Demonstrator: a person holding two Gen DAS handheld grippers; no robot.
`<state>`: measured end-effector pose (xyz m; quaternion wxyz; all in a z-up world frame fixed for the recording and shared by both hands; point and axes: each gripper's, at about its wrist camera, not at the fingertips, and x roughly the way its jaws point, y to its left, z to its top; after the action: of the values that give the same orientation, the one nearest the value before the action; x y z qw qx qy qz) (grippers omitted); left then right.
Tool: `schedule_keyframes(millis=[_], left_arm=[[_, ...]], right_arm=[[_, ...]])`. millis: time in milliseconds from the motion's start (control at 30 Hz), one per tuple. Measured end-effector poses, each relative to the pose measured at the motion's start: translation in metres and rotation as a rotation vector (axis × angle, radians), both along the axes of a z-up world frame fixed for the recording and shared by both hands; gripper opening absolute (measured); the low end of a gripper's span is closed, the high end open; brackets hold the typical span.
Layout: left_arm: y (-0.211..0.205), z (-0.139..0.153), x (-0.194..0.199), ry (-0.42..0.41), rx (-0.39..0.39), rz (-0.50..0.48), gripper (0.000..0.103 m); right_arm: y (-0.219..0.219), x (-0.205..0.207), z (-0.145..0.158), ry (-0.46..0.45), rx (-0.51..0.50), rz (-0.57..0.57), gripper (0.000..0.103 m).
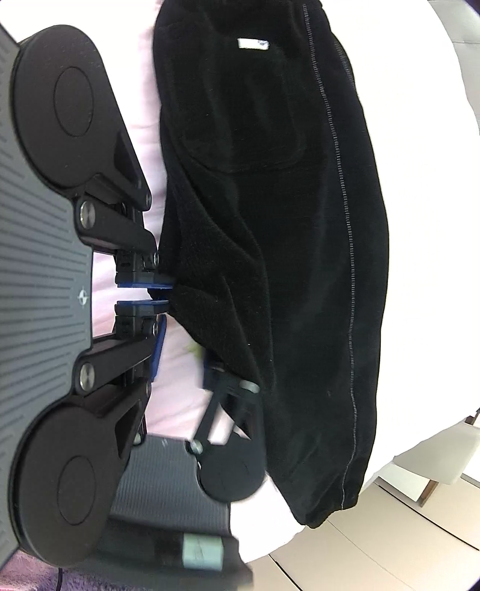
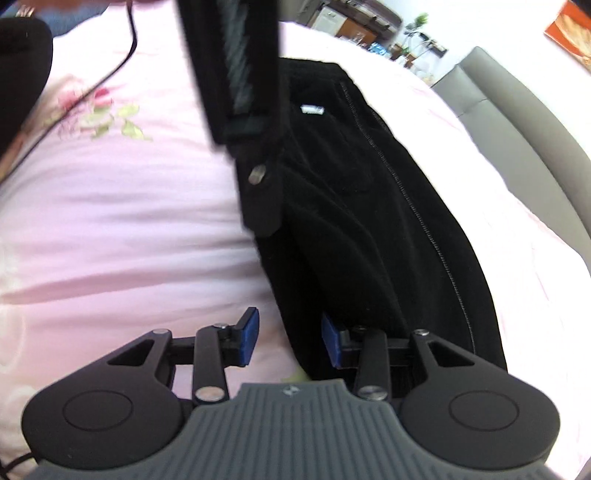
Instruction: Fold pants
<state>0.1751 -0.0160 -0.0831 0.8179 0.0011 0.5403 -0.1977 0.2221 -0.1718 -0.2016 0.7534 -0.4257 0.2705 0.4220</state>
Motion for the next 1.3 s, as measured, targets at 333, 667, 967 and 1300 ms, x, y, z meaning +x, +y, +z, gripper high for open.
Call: schedule_keyframes(millis=[333,667,967,1300], left_arm=[[-0.006,-0.02,0.0,0.062,0.011,-0.038,0.004],[0.013,-0.025,-0.02,0.084,0.017,-0.011,0.0],[0.091,0.001,0.0,-0.089,-0.002,0.226,0.015],[0.091,-0.006,0.093,-0.139,0.044,0.243,0.051]], right_arm=[[-0.023,-0.046,-0.001,0.198,-0.022,0.039,0.0],[-0.087,-0.025,0.028,0.151,0.008,-0.243,0.018],[-0.2,0.025,0.057,0.215,0.11,-0.717,0.031],[-0.241,0.098,0.076,0.221,0.292,-0.931,0.044]])
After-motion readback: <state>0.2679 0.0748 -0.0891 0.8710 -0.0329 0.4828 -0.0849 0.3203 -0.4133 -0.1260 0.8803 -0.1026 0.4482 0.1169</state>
